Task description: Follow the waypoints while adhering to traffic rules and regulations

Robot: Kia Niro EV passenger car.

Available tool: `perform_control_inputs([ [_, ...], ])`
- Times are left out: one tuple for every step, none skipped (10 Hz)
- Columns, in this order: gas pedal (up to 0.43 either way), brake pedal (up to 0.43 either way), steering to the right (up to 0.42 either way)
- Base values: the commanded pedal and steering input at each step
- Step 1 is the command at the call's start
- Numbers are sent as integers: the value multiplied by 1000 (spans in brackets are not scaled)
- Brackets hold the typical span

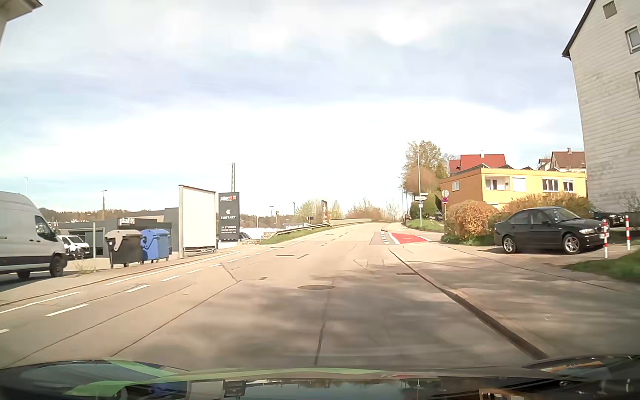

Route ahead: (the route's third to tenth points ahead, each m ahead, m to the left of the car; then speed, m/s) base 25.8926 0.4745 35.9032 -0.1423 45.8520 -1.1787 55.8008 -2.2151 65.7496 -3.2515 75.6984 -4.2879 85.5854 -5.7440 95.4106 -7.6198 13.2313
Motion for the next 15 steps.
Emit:
perform_control_inputs([
  [87, 0, 9],
  [79, 0, 9],
  [67, 0, 9],
  [67, 0, 9],
  [79, 0, 9],
  [79, 0, 8],
  [87, 0, 8],
  [118, 0, 7],
  [118, 0, 6],
  [118, 0, 7],
  [110, 0, 6],
  [110, 0, 7],
  [110, 0, 7],
  [118, 0, 7],
  [118, 0, 8],
])
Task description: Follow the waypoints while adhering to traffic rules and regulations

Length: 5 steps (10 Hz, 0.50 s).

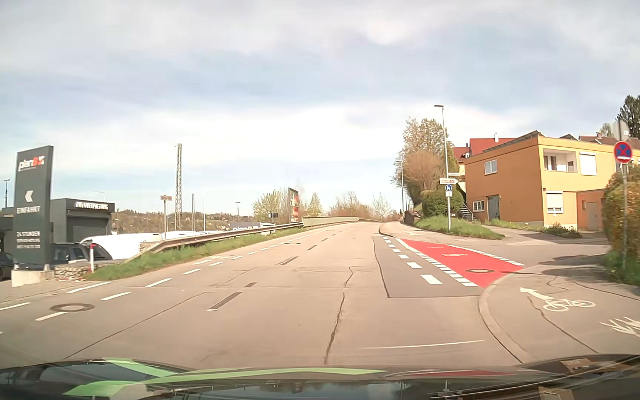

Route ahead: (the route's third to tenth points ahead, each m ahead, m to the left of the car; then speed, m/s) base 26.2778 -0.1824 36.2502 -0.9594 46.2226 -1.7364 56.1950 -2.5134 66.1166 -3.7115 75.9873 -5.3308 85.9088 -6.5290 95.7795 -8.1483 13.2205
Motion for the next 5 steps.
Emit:
perform_control_inputs([
  [130, 0, 7],
  [130, 0, 7],
  [130, 0, 4],
  [130, 0, 2],
  [130, 0, 2],
])
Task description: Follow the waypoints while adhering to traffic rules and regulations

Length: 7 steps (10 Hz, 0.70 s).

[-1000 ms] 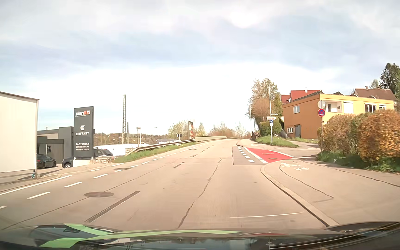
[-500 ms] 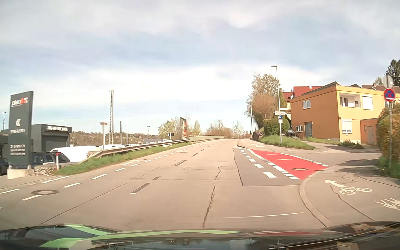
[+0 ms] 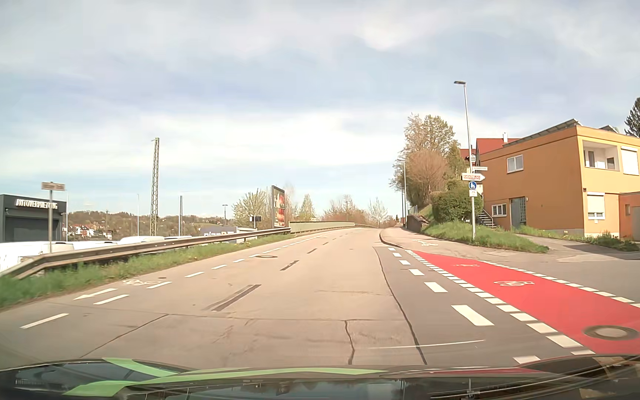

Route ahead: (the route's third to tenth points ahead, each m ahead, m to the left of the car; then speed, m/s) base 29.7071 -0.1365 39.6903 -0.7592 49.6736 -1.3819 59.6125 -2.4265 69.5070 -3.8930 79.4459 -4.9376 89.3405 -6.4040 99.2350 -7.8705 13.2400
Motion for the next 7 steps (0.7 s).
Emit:
perform_control_inputs([
  [130, 0, 2],
  [110, 0, 3],
  [110, 0, 3],
  [98, 0, 4],
  [110, 0, 4],
  [110, 0, 4],
  [138, 0, 5],
])
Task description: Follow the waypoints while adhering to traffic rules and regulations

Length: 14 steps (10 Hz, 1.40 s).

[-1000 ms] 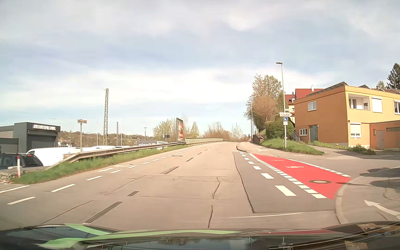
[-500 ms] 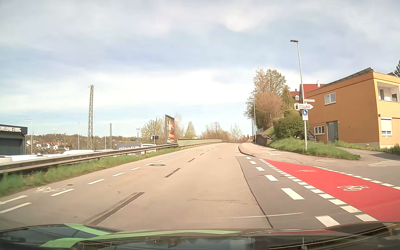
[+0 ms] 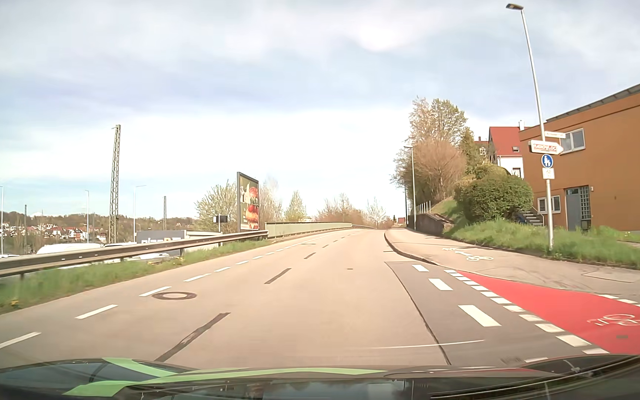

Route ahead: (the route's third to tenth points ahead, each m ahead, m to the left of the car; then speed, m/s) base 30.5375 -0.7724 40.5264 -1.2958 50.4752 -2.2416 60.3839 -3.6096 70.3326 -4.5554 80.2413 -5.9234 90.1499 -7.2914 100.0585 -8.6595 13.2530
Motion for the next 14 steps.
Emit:
perform_control_inputs([
  [138, 0, 5],
  [138, 0, 5],
  [138, 0, 5],
  [150, 0, 7],
  [150, 0, 8],
  [150, 0, 11],
  [138, 0, 11],
  [110, 0, 11],
  [98, 0, 11],
  [87, 0, 11],
  [87, 0, 11],
  [98, 0, 11],
  [98, 0, 10],
  [98, 0, 11],
])
